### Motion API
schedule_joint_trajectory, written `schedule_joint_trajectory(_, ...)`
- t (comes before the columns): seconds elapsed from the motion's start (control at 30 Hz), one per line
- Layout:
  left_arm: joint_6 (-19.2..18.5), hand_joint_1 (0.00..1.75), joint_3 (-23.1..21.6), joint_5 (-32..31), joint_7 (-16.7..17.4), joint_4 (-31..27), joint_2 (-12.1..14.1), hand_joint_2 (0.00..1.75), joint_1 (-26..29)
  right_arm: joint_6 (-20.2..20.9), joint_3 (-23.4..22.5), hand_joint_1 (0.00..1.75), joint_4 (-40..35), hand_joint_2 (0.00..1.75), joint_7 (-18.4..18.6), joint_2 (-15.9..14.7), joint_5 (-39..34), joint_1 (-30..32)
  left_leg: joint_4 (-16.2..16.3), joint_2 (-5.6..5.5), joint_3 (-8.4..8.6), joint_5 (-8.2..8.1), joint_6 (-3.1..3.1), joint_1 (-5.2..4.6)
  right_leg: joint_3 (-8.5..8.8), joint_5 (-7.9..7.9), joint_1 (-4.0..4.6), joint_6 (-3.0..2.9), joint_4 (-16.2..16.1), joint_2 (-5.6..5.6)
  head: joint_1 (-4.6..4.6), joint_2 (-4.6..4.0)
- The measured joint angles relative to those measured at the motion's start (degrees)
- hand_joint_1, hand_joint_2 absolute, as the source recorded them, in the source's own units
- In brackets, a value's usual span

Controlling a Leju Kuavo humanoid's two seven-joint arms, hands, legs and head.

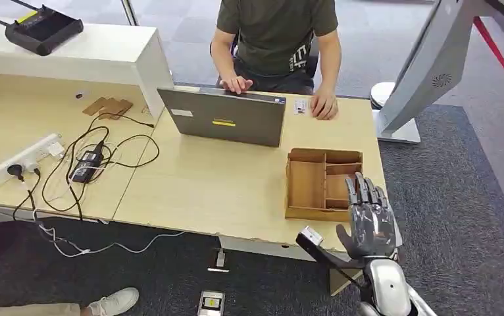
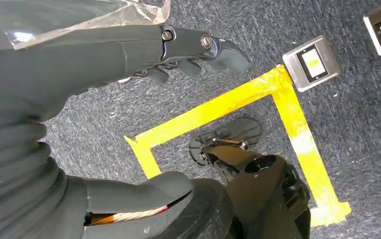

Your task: Pass the card to the sensor for recognition and then transmit it.

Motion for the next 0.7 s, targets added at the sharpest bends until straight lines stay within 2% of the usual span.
schedule_joint_trajectory(0.27, 0.0, 0.0, 0.0, 0.1, 0.7, 0.0, 0.0, 1.75, -0.4, 2.9, 2.2, 0.0, 2.1, 1.75, 0.0, -1.6, -2.6, -4.5, 0.0, 0.0, 0.0, 0.0, 0.0, 0.0, 0.0, 0.0, 0.0, 0.0, 0.0, 0.0, 0.02, 0.0)
schedule_joint_trajectory(0.7, 0.0, 0.0, -0.1, 0.0, 1.3, 0.0, 0.0, 1.75, -0.8, 3.4, 6.4, 0.0, 5.6, 1.75, 0.3, -2.5, -11.0, -7.6, 0.0, -0.01, -0.01, 0.0, 0.0, 0.0, 0.0, 0.0, 0.0, 0.0, 0.0, 0.0, 0.0, 0.0)
